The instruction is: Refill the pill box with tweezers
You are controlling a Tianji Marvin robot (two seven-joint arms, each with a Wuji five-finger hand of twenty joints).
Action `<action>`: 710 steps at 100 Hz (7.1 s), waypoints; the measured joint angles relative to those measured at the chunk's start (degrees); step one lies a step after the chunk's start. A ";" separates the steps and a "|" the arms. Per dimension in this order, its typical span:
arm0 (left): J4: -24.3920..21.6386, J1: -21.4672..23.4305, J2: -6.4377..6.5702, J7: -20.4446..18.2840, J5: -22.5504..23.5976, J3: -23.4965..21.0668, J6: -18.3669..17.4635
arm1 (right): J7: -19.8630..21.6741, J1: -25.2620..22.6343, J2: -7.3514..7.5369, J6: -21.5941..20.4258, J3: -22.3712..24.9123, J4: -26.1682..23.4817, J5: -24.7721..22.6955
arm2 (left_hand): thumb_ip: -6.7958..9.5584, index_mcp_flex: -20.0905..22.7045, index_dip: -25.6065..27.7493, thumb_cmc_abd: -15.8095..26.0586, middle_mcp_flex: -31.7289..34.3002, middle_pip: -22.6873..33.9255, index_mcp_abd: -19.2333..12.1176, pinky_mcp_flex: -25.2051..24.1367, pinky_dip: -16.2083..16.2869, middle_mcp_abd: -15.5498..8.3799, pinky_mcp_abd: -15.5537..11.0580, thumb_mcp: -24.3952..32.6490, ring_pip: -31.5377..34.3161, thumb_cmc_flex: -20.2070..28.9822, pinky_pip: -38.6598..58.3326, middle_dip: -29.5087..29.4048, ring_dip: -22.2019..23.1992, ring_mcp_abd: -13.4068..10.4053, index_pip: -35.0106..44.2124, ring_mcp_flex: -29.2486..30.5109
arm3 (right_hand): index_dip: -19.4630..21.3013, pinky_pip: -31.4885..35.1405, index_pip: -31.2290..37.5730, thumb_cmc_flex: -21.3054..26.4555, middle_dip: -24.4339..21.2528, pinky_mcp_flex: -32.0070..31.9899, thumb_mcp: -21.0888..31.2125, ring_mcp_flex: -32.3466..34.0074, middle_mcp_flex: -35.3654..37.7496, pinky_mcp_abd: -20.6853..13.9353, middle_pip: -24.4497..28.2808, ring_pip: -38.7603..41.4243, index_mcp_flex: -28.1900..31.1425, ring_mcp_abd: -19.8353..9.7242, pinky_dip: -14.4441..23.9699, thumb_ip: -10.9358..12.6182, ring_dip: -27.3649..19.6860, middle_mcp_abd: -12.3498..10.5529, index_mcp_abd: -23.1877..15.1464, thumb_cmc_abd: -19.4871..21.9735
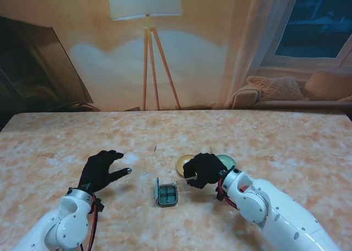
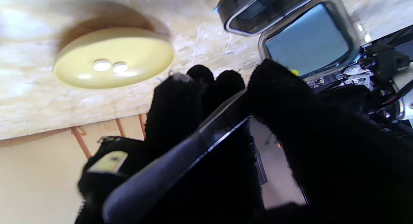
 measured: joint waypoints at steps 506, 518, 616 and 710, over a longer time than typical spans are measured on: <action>2.93 -2.11 -0.53 3.05 -0.53 2.30 1.30 | 5.18 17.24 4.36 1.56 -4.02 18.06 -15.04 | 0.00 0.68 -0.13 0.02 0.04 -0.03 -0.01 0.11 0.00 -0.68 -0.63 0.00 0.00 0.00 -0.45 0.00 0.00 -0.63 0.00 -0.05 | -0.27 -2.58 0.73 0.89 0.29 -6.75 -0.98 -6.35 -5.05 -0.31 -3.53 -4.19 -3.52 0.60 1.40 -0.77 -0.80 0.85 -1.91 3.20; 2.99 -2.15 -0.52 3.03 -0.50 2.31 1.08 | 5.04 16.96 4.40 1.32 -4.04 18.04 -14.95 | 0.00 0.68 -0.13 0.02 0.04 -0.03 -0.01 0.11 0.00 -0.68 -0.63 0.00 0.00 0.00 -0.45 0.00 0.00 -0.63 0.00 -0.05 | -0.28 -2.52 0.72 0.89 0.31 -6.75 -0.97 -6.34 -5.03 -0.32 -3.48 -4.00 -2.89 0.60 1.44 -0.77 -0.75 0.84 -1.92 3.08; 3.72 -2.46 -0.44 3.54 0.76 2.19 0.65 | 1.68 17.41 5.02 1.81 -4.42 17.51 -19.53 | 0.00 0.55 -0.74 0.50 -0.04 -0.03 -0.16 -0.12 0.00 -1.43 -0.68 0.00 0.02 0.00 -1.84 0.00 0.00 -0.72 0.00 -0.96 | -0.52 -2.29 0.72 1.41 0.32 -6.56 -0.99 -6.14 -4.52 -0.32 -3.33 -3.36 -2.89 0.55 1.99 -0.78 -0.70 0.68 -1.92 3.05; 4.43 -2.61 -0.50 4.26 0.17 2.06 -0.31 | 3.33 20.34 5.11 0.19 -9.54 19.47 -17.19 | 0.00 0.51 -0.86 0.73 -1.40 -0.15 -0.16 -0.13 -0.57 -1.54 -1.38 0.00 0.02 0.00 -2.84 0.00 0.00 -1.48 0.00 -2.20 | -0.54 -1.94 0.72 1.45 0.32 -5.02 -0.42 -4.53 -2.94 -0.48 -2.89 -3.05 -2.06 0.15 2.02 -0.78 -1.39 -0.02 -1.93 2.04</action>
